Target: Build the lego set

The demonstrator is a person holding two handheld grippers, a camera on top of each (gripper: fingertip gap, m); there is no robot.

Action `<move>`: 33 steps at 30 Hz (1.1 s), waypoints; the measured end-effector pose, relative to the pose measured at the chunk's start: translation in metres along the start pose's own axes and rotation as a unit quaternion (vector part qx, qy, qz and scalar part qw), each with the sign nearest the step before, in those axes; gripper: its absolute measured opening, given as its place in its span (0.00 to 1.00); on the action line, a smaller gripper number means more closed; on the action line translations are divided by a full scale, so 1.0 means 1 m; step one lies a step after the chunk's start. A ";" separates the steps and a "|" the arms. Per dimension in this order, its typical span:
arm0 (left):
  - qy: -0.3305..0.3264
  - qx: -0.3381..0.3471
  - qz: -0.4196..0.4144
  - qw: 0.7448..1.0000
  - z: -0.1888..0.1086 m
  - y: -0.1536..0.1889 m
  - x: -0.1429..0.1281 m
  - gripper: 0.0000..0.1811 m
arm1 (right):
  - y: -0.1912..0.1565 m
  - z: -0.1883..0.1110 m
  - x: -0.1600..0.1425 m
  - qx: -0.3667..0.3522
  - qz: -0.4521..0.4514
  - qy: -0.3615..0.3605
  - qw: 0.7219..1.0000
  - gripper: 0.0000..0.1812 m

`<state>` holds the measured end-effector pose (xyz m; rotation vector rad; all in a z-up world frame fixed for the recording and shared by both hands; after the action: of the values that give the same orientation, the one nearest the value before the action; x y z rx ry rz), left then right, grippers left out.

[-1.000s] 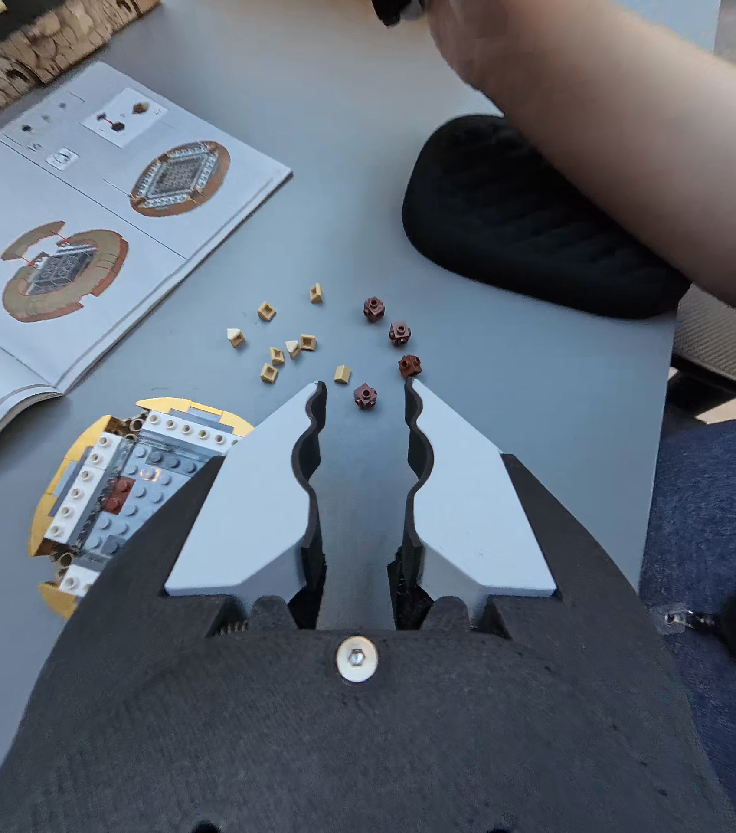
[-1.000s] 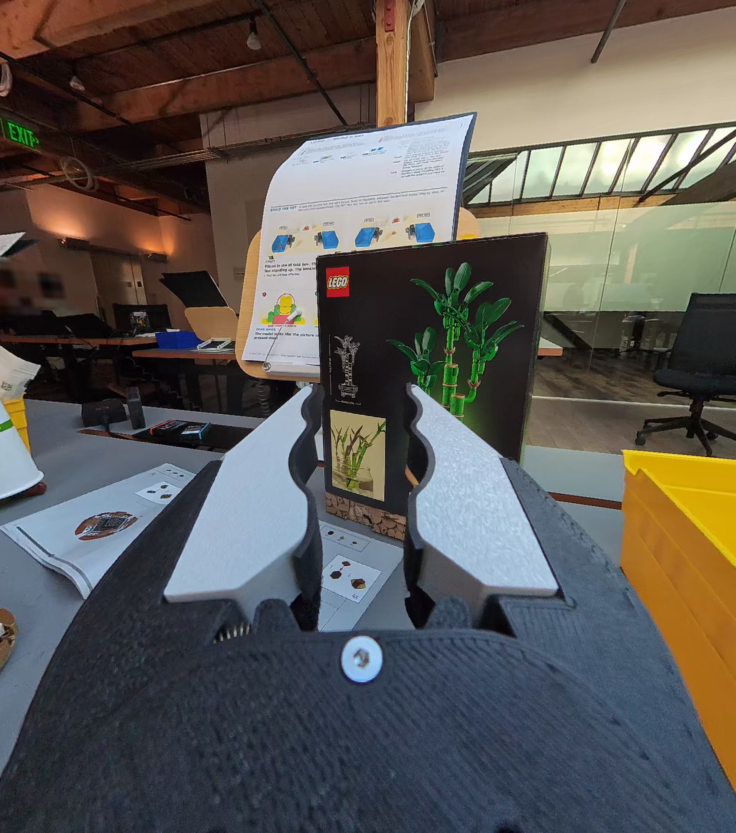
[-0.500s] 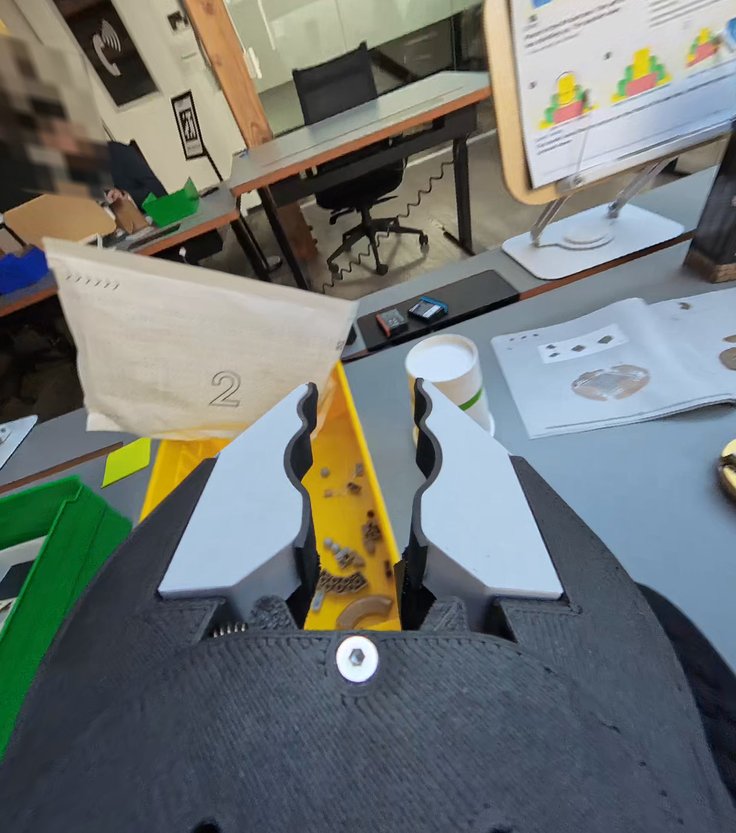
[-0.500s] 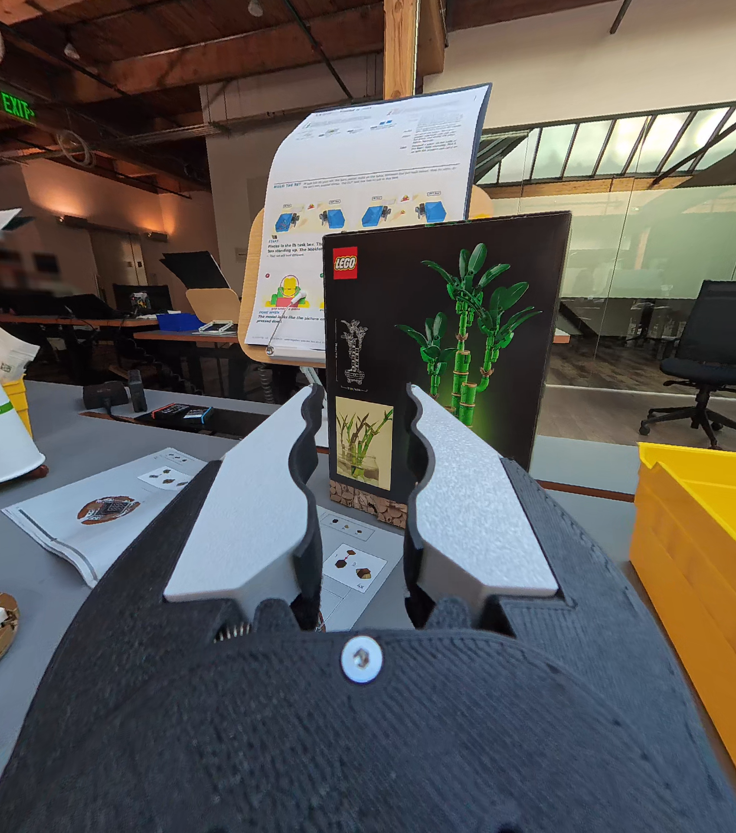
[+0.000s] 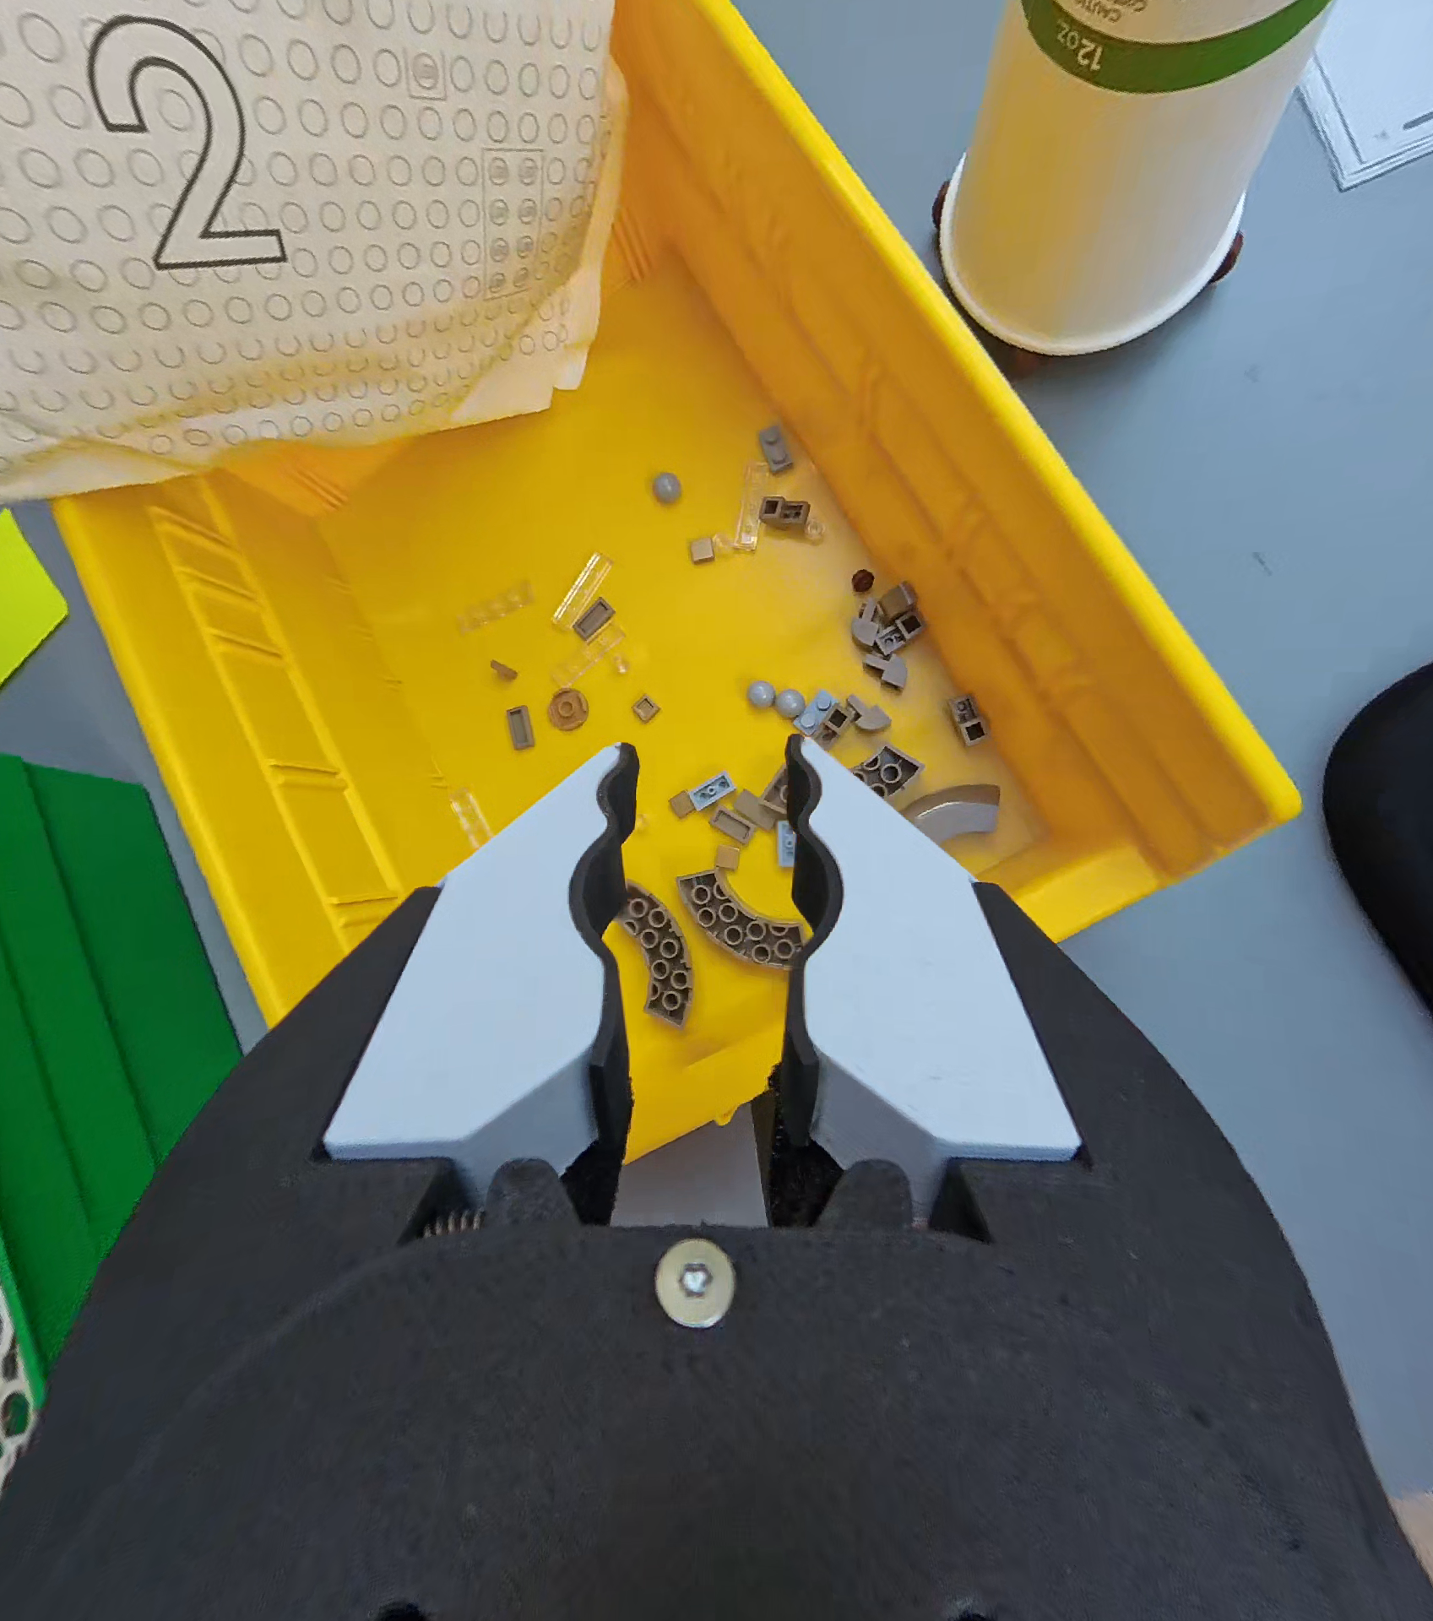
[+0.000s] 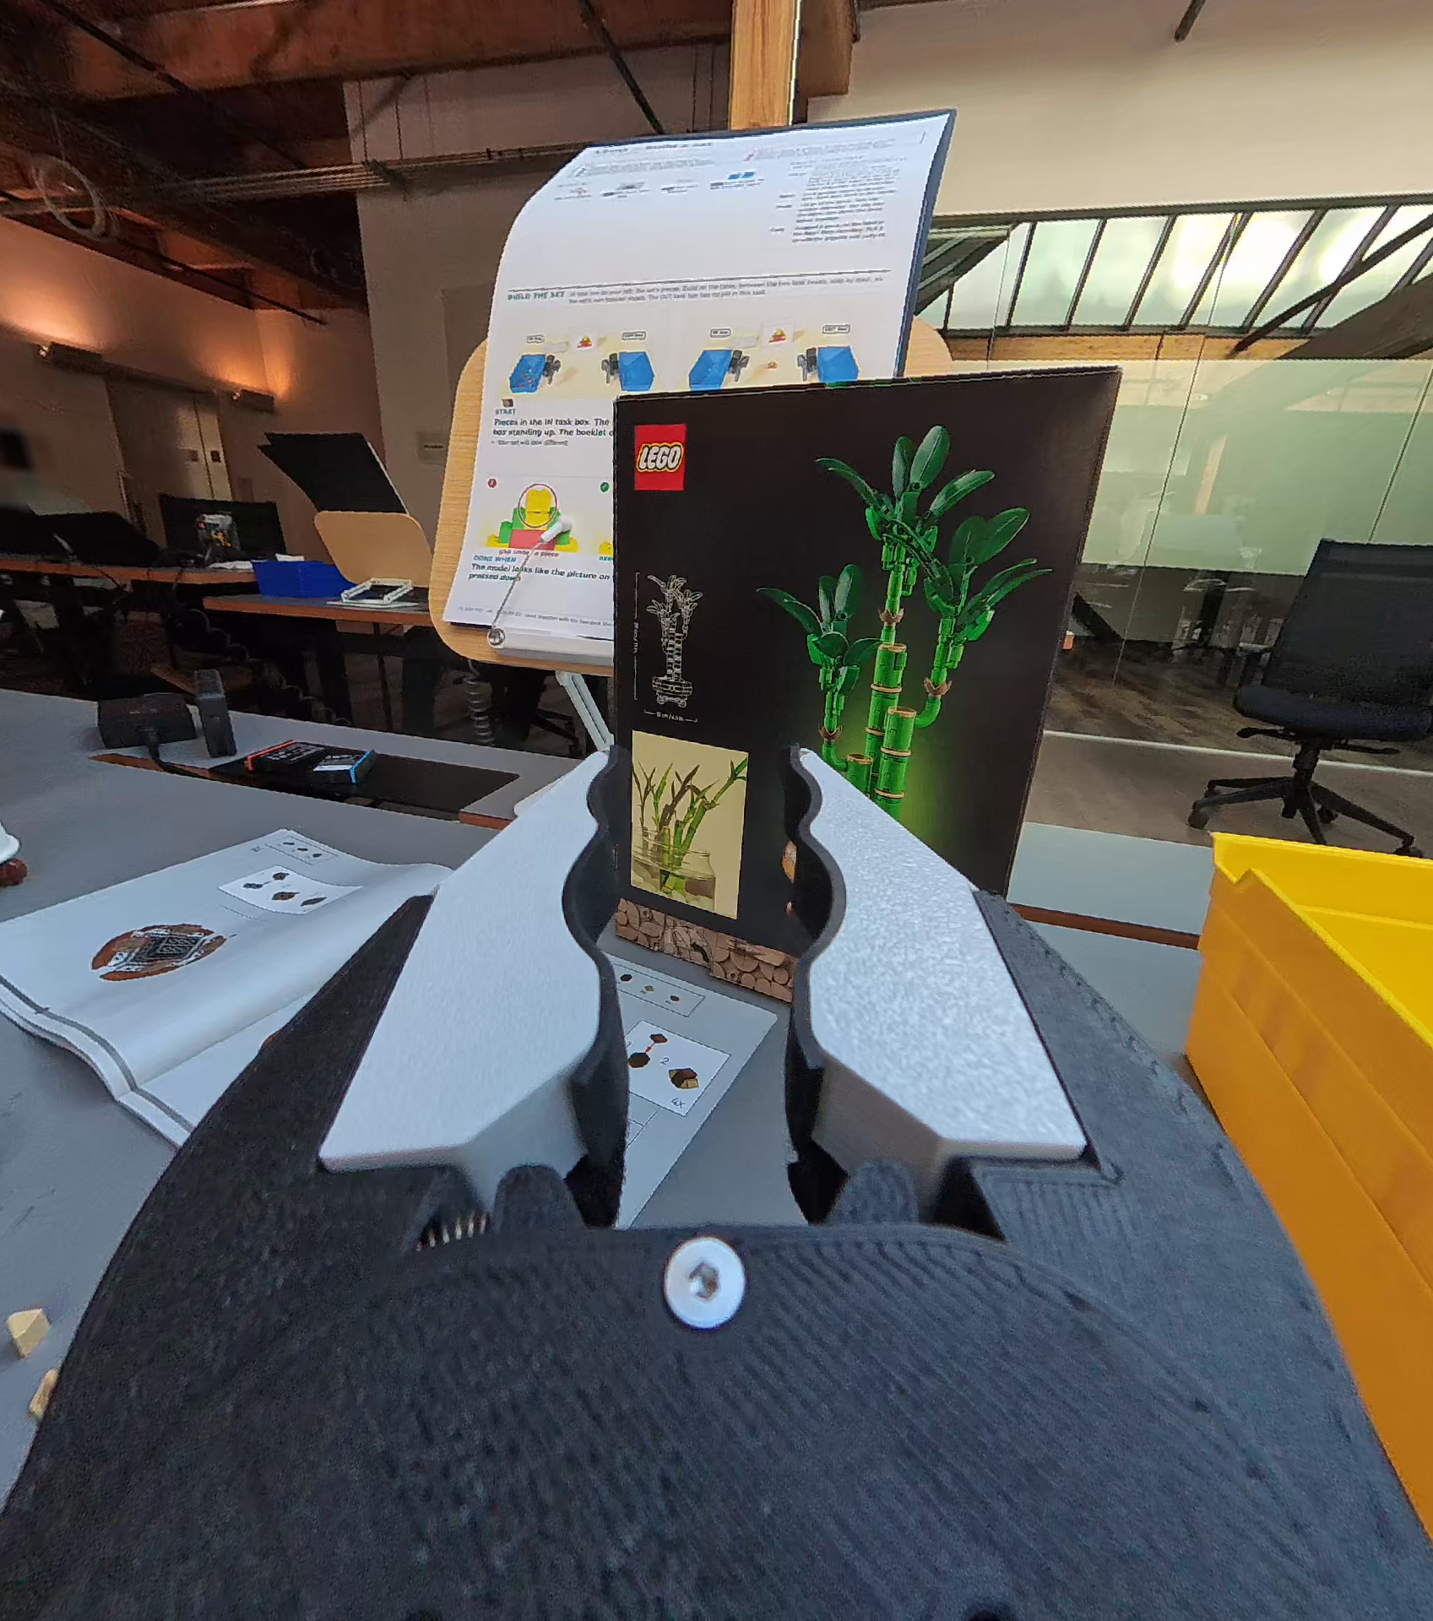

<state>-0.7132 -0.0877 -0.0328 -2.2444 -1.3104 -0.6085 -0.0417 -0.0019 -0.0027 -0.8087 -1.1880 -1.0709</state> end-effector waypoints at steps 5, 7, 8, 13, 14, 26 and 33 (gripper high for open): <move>-0.004 -0.044 0.042 0.998 0.001 0.023 -0.016 0.18 | -0.002 0.000 -0.004 -0.002 -0.013 -0.008 1.000 0.19; -0.005 -0.064 0.056 0.996 -0.001 0.029 -0.026 0.20 | -0.003 -0.001 -0.003 -0.001 -0.019 -0.007 1.000 0.19; -0.006 -0.080 0.060 0.995 -0.002 0.032 -0.031 0.21 | -0.003 -0.001 -0.003 0.000 -0.019 -0.007 1.000 0.19; -0.002 -0.123 0.048 0.991 -0.008 0.040 -0.040 0.24 | -0.004 0.000 -0.002 0.008 -0.012 -0.007 1.000 0.19; 0.003 -0.127 0.053 0.990 -0.009 0.042 -0.039 0.24 | -0.004 0.000 -0.001 0.009 -0.012 -0.006 1.000 0.19; -0.005 -0.133 0.060 0.989 0.004 0.051 -0.037 0.24 | 0.000 -0.001 0.001 0.007 -0.005 -0.007 1.000 0.19; -0.006 -0.131 0.047 0.990 0.005 0.049 -0.042 0.23 | 0.000 0.002 0.004 0.002 -0.010 -0.007 1.000 0.19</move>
<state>-0.6882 -0.1347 -0.0698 -2.5070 -1.1814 -0.7722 -0.0419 -0.0009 0.0011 -0.8047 -1.2115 -1.0803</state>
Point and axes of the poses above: each gripper's, where its closed fingertips meet, z out along the fingers, x out of its top, y = z × x across the jaws, the point moved 5 cm from there along -z, back along the fingers, and after that the axes turned 3 degrees about -x, right-handed, at the moved point
